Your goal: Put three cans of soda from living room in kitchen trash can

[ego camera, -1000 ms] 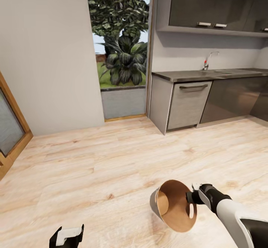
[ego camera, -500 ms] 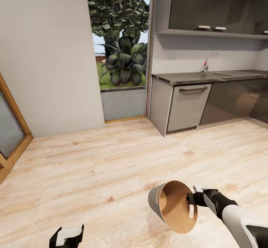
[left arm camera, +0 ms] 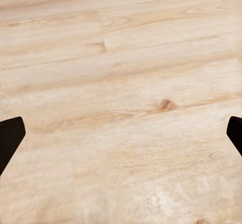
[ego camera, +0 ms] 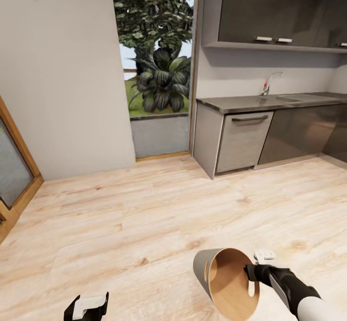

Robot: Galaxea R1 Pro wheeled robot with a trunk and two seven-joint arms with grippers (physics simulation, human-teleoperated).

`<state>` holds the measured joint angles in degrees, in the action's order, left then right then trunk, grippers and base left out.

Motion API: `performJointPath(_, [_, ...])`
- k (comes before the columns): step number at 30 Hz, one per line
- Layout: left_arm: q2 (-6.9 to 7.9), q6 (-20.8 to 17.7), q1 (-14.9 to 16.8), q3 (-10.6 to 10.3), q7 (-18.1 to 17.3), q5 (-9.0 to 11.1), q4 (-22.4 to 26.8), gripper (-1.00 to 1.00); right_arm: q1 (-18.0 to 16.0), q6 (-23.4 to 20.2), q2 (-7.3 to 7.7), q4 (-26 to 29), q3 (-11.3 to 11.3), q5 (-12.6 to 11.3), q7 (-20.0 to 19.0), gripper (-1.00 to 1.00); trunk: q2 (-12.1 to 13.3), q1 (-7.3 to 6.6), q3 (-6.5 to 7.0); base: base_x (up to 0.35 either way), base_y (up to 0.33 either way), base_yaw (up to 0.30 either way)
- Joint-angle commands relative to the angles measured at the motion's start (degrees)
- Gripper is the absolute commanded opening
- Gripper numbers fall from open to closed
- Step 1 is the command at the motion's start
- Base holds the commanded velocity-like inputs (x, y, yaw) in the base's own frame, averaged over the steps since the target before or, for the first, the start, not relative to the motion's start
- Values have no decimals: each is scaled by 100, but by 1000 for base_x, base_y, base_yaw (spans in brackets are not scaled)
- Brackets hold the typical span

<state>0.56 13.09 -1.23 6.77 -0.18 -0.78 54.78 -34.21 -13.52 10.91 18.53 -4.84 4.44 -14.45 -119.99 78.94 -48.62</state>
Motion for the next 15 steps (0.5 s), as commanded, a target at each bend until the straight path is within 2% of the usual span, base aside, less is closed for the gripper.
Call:
performJointPath(1, [1,0,0,0,0,0,-1,100,53,8,-1,61,-23,-49,-26,-100,41,-23,19,0,0,0])
performJointPath(7, [-2,5,0,0,4,2,-64,100,249,143,-1,220,-20,-48,-17,-100,282,-155,127,0,0,0])
performJointPath(15, [-3,8,0,0,7,7,-110,100,320,224,-9,269,-21,-59,-8,-100,603,-330,271,0,0,0])
